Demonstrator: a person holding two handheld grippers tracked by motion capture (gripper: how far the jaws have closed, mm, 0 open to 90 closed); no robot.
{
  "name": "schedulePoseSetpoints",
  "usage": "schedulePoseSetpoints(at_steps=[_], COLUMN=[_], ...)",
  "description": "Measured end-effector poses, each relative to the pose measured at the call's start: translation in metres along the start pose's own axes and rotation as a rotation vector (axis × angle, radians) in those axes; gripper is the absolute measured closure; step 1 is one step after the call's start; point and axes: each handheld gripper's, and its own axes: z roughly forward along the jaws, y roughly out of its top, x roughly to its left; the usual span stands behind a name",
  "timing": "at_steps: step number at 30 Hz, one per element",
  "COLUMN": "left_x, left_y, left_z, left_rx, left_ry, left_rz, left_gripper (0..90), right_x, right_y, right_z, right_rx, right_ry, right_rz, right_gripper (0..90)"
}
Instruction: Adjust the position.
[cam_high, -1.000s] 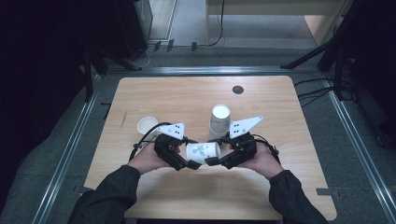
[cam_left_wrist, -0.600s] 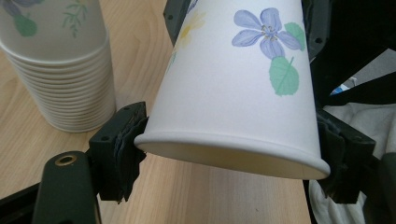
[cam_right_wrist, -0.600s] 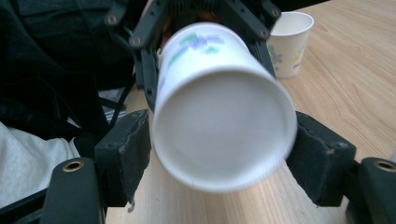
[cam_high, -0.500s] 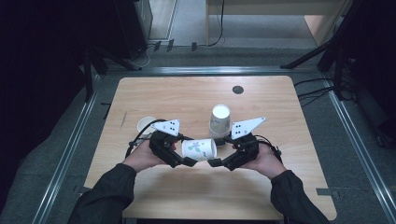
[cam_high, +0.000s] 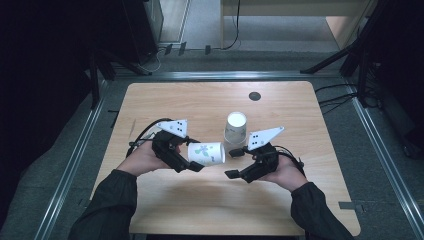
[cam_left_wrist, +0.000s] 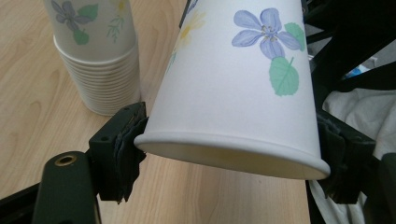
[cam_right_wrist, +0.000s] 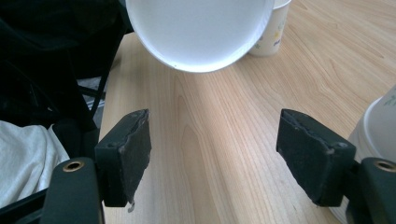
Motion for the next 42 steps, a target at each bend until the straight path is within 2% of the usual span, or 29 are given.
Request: schedulePoseSetpoints(at_steps=[8, 14, 20, 25, 31, 35, 42], left_x=[0.002, 0.004, 0.003, 0.002, 0.003, 0.005, 0.004], left_y=[0.019, 0.033, 0.034, 0.031, 0.029, 0.029, 0.032], left_z=[0.000, 0.001, 0.008, 0.017, 0.022, 0.028, 0.036], left_rx=[0.125, 0.179, 0.216, 0.282, 0.323, 0.375, 0.438], left_ry=[-0.002, -0.009, -0.002, 0.006, 0.018, 0.030, 0.032], left_rz=[0.042, 0.057, 0.074, 0.076, 0.072, 0.071, 0.093], left_gripper=[21.2, 21.2, 21.2, 21.2, 21.3, 21.3, 21.3], right_x=[-0.001, -0.001, -0.002, -0.001, -0.002, -0.001, -0.001], right_y=[-0.001, -0.002, -0.002, -0.003, -0.003, -0.004, -0.004], right_z=[-0.002, -0.002, -0.001, 0.002, 0.005, 0.008, 0.013], right_rx=[0.001, 0.000, 0.000, 0.010, 0.022, 0.040, 0.046], right_ry=[-0.011, -0.017, -0.021, -0.024, -0.022, -0.018, -0.015], right_rz=[0.012, 0.009, 0.007, 0.004, 0.001, -0.005, 0.000], right_gripper=[26.6, 26.6, 26.6, 25.5, 25.0, 25.0, 24.5])
